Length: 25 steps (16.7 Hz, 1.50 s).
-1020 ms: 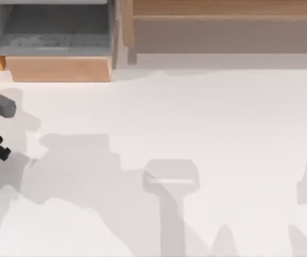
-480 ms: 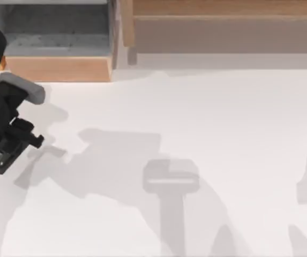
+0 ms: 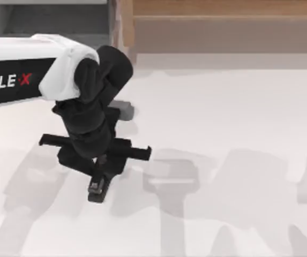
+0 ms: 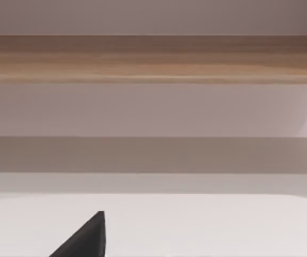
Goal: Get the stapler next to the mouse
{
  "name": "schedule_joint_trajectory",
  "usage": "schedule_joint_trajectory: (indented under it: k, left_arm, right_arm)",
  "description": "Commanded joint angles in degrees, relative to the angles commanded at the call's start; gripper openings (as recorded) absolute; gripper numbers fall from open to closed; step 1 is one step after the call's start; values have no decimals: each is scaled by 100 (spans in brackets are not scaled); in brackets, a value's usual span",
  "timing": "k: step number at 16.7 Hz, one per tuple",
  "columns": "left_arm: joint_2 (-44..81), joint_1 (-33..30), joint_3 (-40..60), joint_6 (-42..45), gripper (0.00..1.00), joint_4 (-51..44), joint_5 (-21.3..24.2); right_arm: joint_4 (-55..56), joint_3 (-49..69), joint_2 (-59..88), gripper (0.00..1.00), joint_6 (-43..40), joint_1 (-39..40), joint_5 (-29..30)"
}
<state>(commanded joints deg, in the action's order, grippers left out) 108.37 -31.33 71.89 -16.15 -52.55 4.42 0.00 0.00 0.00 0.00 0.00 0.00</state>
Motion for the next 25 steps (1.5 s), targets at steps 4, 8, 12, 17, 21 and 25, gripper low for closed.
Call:
schedule_joint_trajectory:
  k: [4,8,12,17,21,25]
  left_arm:
    - [266,-1053,372,-1947,0,-268,-307]
    - [439,-1634,769,-2924,0,-431,-756]
    - [456,-1747,918,-3088,0,-467,-914]
    - [430,-1722,906,-3075,0,-457,-900]
    - [389,-1742,938,-3066,0,-455,-865]
    - [375,-1782,930,-3041,0,-488,-740]
  right_arm:
    - [0,0,0,100,0,0,0]
    - [0,0,0,100,0,0,0]
    - [0,0,0,100,0,0,0]
    - [0,0,0,100,0,0,0]
    - [0,0,0,100,0,0,0]
    - [0,0,0,100,0,0,0]
